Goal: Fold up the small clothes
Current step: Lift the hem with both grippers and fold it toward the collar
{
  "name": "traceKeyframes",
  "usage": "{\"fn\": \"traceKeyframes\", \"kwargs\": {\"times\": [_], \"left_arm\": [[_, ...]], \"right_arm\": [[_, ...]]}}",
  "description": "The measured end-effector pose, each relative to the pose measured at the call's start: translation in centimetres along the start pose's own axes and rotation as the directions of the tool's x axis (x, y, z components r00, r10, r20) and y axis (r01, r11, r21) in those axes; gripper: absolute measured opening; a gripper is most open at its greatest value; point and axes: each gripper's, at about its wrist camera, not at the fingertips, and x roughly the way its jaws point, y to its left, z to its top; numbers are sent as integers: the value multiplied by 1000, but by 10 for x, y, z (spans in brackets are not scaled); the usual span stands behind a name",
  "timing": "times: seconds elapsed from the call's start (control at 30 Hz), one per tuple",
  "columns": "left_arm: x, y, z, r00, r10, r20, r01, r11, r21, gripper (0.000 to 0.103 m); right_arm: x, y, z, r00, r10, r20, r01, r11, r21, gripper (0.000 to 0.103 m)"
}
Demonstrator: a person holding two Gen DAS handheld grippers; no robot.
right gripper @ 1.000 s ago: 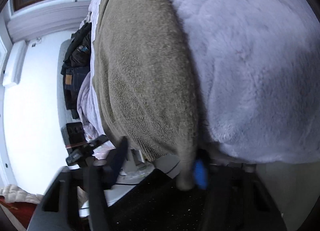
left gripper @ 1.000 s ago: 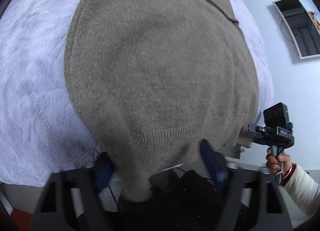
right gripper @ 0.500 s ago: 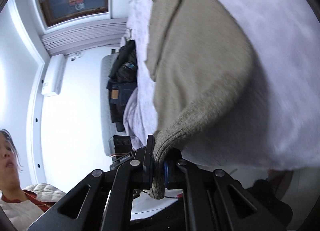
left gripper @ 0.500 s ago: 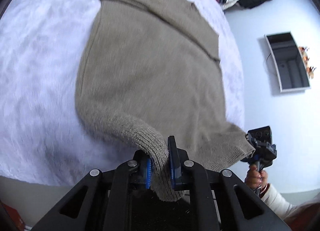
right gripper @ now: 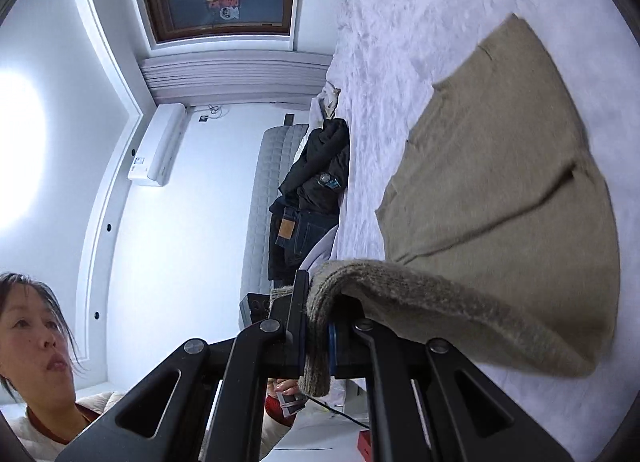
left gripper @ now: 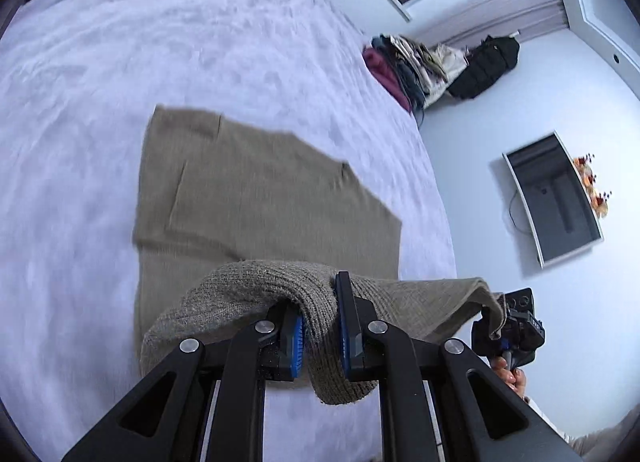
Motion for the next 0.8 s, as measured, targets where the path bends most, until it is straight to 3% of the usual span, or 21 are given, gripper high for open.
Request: {"fn": "traceKeyframes", "kwargs": {"times": [0.17,0.3,0.5,0.57,0.63,0.7,0.8], "left_arm": [[65,2,60,997,77,22,-77,997,24,15],[119,22,93,988,155,9,-155,988,25,15],[168,60,98,950,301,-80,-303,953,-17,15],[168,59,97,948,305,-92,-307,952,-12,17],[160,50,96,953,292,-83,-292,956,19,41],[144,36,95,961,272,-52,-270,961,55,58],[121,20,95,966,257,-25,-253,963,93,58]], "right_arm": [[22,-19,82,999,-43,6,43,999,2,8],[41,-54,129,994,-109,10,108,993,37,8],[68,-130,163,961,-276,-13,274,949,157,8],[68,-147,165,953,-303,-21,301,933,196,8],[67,-148,166,956,-293,-21,290,931,223,9],[65,-141,167,956,-288,-51,292,931,218,16],[57,-120,165,970,-238,-54,244,952,183,16]]}}
